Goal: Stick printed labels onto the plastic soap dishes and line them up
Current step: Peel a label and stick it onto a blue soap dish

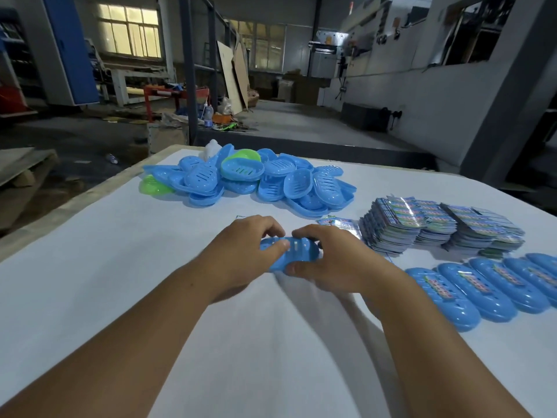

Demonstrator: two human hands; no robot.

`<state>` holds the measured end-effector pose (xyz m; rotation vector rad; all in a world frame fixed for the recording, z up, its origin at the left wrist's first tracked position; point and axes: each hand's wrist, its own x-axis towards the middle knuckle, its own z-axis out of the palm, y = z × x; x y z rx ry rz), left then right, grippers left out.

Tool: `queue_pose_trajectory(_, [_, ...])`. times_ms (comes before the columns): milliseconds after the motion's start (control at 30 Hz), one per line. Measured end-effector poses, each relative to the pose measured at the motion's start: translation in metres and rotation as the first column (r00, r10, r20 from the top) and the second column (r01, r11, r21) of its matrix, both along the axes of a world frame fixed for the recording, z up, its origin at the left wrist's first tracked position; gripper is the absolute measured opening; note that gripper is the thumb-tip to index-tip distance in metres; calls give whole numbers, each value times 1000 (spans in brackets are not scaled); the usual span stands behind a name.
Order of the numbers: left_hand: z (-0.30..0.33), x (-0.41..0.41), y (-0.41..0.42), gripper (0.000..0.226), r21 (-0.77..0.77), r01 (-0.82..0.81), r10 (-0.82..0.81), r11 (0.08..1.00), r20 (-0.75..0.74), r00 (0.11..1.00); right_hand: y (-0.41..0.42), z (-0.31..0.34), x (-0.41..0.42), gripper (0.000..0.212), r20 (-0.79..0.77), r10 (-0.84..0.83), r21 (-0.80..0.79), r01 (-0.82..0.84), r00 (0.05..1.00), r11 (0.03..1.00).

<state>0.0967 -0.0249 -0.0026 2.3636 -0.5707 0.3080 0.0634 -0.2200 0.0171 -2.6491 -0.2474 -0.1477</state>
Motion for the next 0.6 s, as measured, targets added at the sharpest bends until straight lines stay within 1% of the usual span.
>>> queue_pose_trajectory(33, [0, 0, 0, 14, 89, 18, -21, 996, 33, 999, -4, 1, -1, 71, -53, -16, -25, 15, 998, 1000])
queue_pose_trajectory(67, [1, 0, 0, 16, 140, 31, -37, 990, 45, 998, -6, 2, -1, 71, -94, -25, -35, 22, 995, 999])
queue_pose_trajectory(133, [3, 0, -1, 19, 176, 47, -57, 983, 52, 997, -10, 6, -1, 66, -114, -54, -12, 53, 992, 999])
queue_pose_trajectory(200, [3, 1, -1, 20, 209, 38, -55, 977, 77, 995, -15, 8, 1, 54, -43, -143, -7, 143, 989, 990])
queue_pose_trajectory(267, [4, 1, 0, 22, 236, 24, -46, 971, 88, 995, -20, 8, 3, 41, 46, -262, -48, 264, 964, 963])
queue_pose_trajectory(333, [5, 0, -1, 22, 253, 17, -42, 967, 93, 995, -22, 6, 5, 25, 75, -332, -115, 339, 940, 934])
queue_pose_trajectory(367, [6, 0, -1, 22, 260, 17, -42, 965, 93, 995, -22, 4, 6, 21, 69, -359, -135, 365, 931, 921])
queue_pose_trajectory(467, [7, -1, -1, 23, 273, 15, -38, 962, 78, 996, -24, -1, 9, 37, 58, -425, -142, 429, 903, 892])
queue_pose_trajectory(600, [8, -1, -1, 24, 283, 6, -32, 959, 87, 996, -26, 1, 14, 23, 86, -467, -124, 474, 880, 872])
